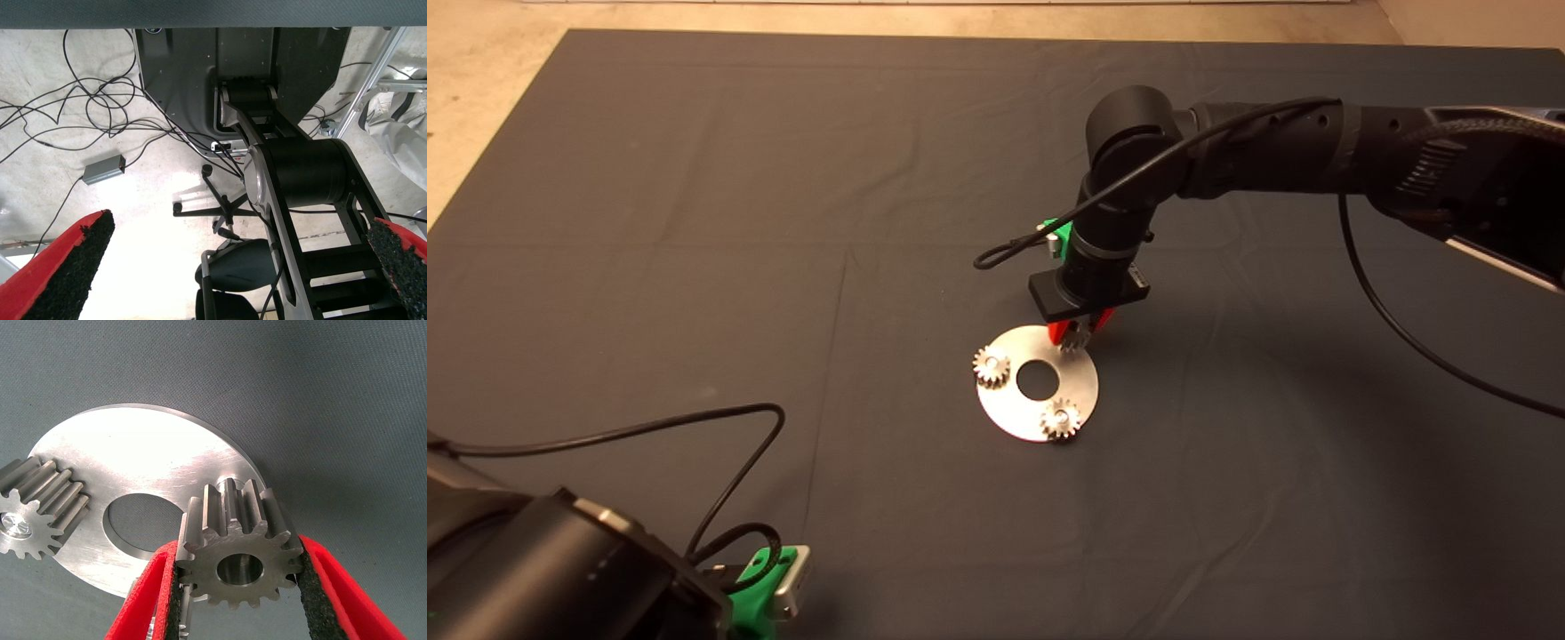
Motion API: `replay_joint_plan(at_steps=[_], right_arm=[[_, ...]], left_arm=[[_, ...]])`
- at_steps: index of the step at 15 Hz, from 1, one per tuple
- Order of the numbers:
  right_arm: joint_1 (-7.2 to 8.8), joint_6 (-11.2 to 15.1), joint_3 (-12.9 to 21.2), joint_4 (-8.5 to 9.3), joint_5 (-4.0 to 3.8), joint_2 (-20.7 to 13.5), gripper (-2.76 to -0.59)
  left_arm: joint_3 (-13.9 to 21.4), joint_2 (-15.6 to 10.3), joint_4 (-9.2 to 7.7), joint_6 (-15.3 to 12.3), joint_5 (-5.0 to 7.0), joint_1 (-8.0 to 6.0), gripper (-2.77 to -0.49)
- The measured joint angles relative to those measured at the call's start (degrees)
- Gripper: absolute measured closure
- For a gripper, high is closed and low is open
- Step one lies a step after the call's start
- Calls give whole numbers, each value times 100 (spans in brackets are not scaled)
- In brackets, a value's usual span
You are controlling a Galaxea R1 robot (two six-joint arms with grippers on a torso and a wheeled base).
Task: Install three planetary gears onto the carrier pins
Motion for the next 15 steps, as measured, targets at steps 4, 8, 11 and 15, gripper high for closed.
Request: replay_joint_plan(at_steps=[4,8,11,15], right_arm=[[0,20,0,0,0,0,-104],[0,21,0,0,-5,5,-104],[0,36,0,0,-4,5,-104],[0,149,0,4,-11,17,-104]], left_arm=[[0,0,9,0,0,26,-277],[0,0,11,0,0,26,-277],[0,0,11,0,0,24,-277],[0,0,11,0,0,26,-277]])
